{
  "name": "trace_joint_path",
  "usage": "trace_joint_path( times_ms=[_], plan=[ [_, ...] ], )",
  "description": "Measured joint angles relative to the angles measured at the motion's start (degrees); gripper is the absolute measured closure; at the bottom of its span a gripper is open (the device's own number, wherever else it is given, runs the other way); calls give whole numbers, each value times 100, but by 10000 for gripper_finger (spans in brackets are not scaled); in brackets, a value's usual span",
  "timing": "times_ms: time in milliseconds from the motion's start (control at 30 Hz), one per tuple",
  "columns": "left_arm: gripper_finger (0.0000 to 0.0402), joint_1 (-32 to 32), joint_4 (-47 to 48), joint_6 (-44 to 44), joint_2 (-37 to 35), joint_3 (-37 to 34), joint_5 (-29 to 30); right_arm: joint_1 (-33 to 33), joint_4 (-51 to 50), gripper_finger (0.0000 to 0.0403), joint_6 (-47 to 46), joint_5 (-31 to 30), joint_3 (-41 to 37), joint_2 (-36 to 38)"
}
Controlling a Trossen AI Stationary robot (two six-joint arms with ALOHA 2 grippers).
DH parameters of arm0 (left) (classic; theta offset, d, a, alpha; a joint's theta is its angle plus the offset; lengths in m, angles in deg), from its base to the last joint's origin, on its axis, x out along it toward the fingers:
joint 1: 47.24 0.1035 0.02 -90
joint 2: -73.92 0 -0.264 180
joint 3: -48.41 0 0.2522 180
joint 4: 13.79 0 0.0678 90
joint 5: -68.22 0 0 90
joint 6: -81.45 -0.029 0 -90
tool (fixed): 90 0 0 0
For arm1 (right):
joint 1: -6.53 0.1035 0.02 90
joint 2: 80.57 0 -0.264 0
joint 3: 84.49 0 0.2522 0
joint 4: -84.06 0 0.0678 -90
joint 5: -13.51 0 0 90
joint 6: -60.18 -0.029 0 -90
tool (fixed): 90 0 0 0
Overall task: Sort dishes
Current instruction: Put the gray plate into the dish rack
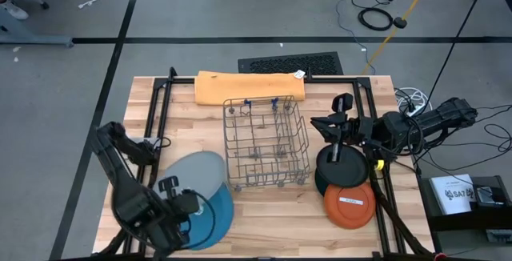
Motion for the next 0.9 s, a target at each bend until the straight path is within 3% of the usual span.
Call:
trace_joint_path(
  times_ms=[133,367,567,900],
  plan=[
    [401,-4,-10,143,-365,0,23,0,-16,378,0,-13,0,0],
    [401,-2,-158,36,-976,0,1060,0,-42,378,0,-26,0,0],
    [401,18,-525,-359,-1280,-2,1687,0,-53,378,0,-26,0,0],
    [401,174,-1191,-1451,-1565,-2,2117,0,-62,378,0,-26,0,0]
  ],
)
